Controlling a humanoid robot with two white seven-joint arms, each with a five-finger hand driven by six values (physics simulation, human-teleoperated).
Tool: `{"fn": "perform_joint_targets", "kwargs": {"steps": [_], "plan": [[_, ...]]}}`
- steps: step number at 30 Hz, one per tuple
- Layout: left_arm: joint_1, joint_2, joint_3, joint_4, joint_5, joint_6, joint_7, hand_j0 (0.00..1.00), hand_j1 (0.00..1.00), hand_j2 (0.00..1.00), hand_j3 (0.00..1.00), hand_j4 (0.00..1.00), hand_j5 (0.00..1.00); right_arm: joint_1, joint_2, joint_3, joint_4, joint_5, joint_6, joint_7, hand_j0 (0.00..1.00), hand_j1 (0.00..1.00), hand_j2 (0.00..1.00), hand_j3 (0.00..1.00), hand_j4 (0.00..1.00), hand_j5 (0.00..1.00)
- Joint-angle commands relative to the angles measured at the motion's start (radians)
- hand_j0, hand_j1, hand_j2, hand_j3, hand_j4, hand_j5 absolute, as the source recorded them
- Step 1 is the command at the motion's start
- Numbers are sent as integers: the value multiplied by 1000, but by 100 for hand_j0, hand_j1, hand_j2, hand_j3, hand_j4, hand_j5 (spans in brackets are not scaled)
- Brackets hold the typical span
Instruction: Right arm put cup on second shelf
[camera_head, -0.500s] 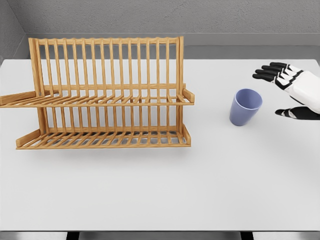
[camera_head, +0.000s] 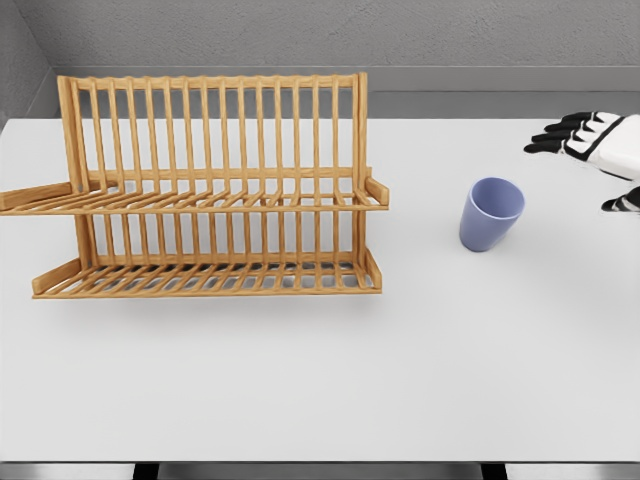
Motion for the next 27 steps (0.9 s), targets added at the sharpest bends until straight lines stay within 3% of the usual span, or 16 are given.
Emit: {"fn": "perform_joint_targets", "kwargs": {"steps": [1,3,6,9,16,20,27], "plan": [[0,0,0,0,0,1,0,100,100,100,100,100,100,-17,50,73,64,4,0,112,100,100,100,100,100,100],[0,0,0,0,0,1,0,100,100,100,100,100,100,-133,87,205,138,6,0,112,100,100,100,100,100,100],[0,0,0,0,0,-1,0,100,100,100,100,100,100,-161,101,271,154,6,0,112,100,100,100,100,100,100],[0,0,0,0,0,-1,1,100,100,100,100,100,100,-279,133,398,214,6,0,112,100,100,100,100,100,100],[0,0,0,0,0,1,0,100,100,100,100,100,100,-328,168,409,227,9,0,112,100,100,100,100,100,100],[0,0,0,0,0,1,0,100,100,100,100,100,100,-376,219,475,299,9,0,112,100,100,100,100,100,100],[0,0,0,0,0,-1,0,100,100,100,100,100,100,-376,222,501,317,10,0,112,100,100,100,100,100,100]]}}
